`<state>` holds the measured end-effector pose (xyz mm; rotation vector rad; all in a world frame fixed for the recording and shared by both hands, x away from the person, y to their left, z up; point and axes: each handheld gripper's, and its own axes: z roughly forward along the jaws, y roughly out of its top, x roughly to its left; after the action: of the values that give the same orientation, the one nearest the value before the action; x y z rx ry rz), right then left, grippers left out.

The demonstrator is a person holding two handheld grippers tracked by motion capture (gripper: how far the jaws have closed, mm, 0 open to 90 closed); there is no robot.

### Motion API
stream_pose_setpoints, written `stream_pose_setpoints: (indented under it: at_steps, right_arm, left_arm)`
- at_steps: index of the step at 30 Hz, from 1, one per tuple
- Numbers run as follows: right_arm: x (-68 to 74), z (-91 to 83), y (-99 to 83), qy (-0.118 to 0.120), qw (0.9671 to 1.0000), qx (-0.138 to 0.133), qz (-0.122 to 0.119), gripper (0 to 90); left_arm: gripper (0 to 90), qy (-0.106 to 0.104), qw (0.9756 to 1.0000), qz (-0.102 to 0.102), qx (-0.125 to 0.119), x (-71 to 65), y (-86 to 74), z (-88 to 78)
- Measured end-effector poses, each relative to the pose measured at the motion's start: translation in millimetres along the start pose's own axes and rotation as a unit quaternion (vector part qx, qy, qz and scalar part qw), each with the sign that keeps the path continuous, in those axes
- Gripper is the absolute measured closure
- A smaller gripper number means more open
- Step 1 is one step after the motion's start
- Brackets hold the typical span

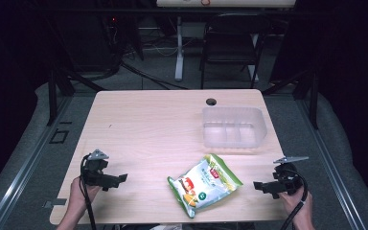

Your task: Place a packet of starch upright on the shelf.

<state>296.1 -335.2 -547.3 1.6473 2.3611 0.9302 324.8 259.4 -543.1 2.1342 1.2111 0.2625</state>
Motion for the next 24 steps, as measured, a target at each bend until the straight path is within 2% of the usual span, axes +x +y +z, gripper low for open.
stream_pose_setpoints:
  at_steps: [17,24]
  right_arm:
    - [7.6,-2.6,2.5,0.006,1.0000,0.000,-0.007,0.0]
    - [15.8,-4.8,4.4,0.021,0.9997,0.001,-0.010,0.0]
  left_arm:
    - [0.2,0.000,1.0000,-0.001,-0.001,0.4,-1.2,-0.5]
    - [0.2,0.000,1.0000,-0.002,-0.002,0.4,-1.5,-0.6]
